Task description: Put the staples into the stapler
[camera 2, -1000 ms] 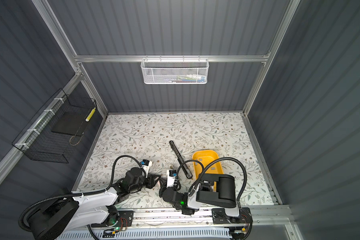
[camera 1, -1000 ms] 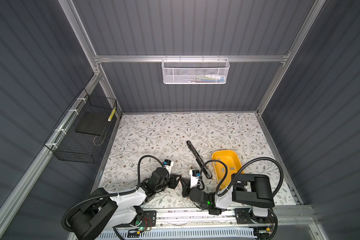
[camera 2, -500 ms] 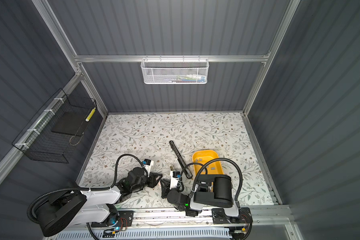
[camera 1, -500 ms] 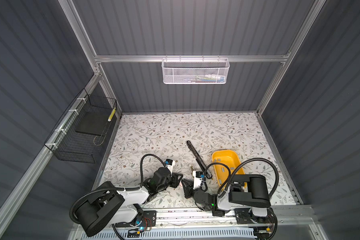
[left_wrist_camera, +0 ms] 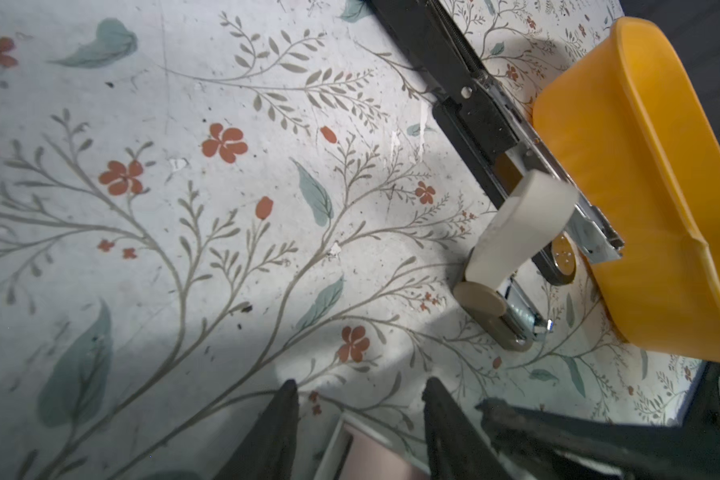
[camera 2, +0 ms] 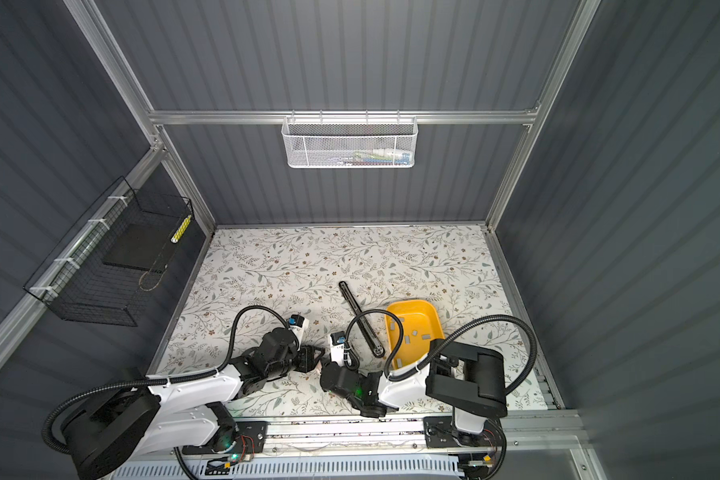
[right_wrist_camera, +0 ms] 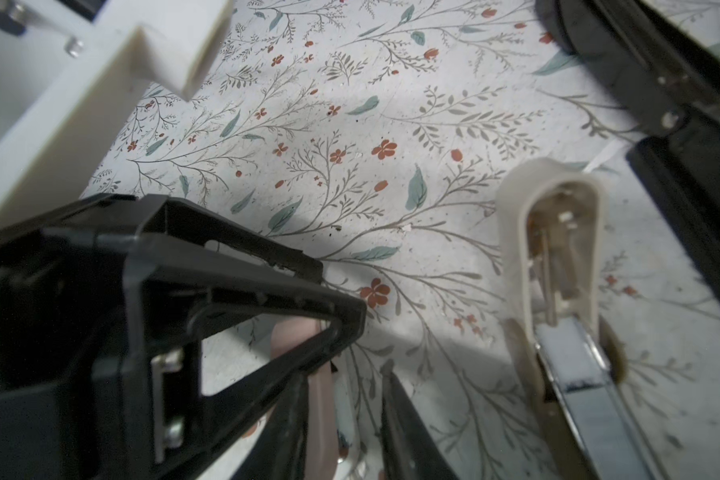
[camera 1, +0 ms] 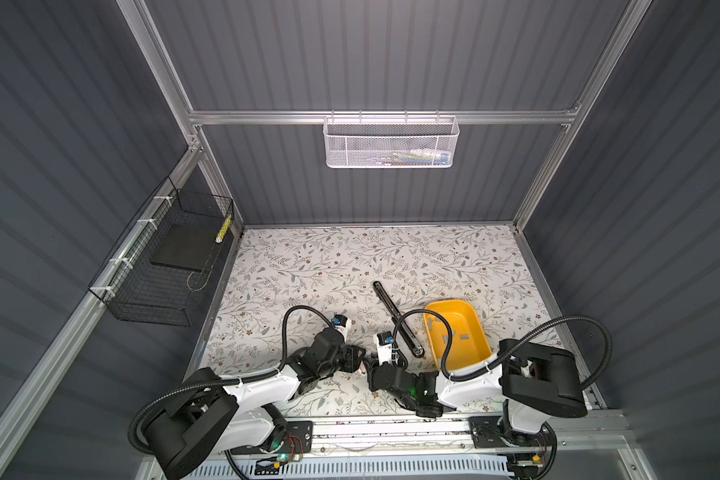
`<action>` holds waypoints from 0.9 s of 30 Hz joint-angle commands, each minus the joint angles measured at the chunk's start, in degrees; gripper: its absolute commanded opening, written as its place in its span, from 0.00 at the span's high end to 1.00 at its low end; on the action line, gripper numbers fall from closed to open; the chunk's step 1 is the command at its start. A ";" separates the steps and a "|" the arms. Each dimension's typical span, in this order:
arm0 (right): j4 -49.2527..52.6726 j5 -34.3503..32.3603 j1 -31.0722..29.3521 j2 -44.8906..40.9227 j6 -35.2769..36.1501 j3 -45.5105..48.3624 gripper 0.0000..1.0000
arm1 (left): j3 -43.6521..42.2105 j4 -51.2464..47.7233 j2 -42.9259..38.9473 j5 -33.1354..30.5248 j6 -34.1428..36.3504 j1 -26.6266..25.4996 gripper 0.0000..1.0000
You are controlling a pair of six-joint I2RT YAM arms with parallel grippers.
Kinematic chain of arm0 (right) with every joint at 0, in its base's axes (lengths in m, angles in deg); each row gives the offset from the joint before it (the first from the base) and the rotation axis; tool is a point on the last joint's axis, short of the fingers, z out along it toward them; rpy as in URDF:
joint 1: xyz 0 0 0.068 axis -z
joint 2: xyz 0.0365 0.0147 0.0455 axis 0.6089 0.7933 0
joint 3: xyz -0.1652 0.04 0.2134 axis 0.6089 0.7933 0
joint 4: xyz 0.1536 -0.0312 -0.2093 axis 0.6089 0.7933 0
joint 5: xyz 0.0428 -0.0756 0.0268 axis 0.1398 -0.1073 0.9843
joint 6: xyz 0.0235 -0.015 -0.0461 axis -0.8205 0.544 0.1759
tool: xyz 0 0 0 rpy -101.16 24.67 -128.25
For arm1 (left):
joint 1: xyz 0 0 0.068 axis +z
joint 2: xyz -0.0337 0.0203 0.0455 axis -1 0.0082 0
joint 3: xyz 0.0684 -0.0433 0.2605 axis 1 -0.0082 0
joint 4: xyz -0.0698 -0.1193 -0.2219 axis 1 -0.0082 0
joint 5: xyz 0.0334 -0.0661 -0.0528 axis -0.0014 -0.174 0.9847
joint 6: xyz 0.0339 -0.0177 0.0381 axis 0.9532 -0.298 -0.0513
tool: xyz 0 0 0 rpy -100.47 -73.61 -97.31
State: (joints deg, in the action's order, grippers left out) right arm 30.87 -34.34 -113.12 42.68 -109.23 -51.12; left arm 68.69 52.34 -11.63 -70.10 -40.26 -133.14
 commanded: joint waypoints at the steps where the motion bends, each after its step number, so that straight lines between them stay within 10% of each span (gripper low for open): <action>1: 8.89 3.14 2.92 -0.17 4.69 -1.23 0.69 | 3.29 -7.15 -1.79 3.71 0.18 3.42 0.51; 14: 12.61 1.46 2.86 -4.38 8.09 -6.23 0.67 | 6.82 -27.42 -19.09 0.96 -0.11 4.42 0.50; 27: 12.58 5.54 1.43 -2.58 3.94 -5.49 0.72 | -0.55 -19.44 -21.21 8.45 -5.51 3.89 0.55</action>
State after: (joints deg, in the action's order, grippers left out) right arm 42.91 -30.03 -111.55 37.65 -102.37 -58.00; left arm 69.26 29.89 -33.73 -63.45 -44.76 -128.86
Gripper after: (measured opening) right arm 0.290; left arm 0.453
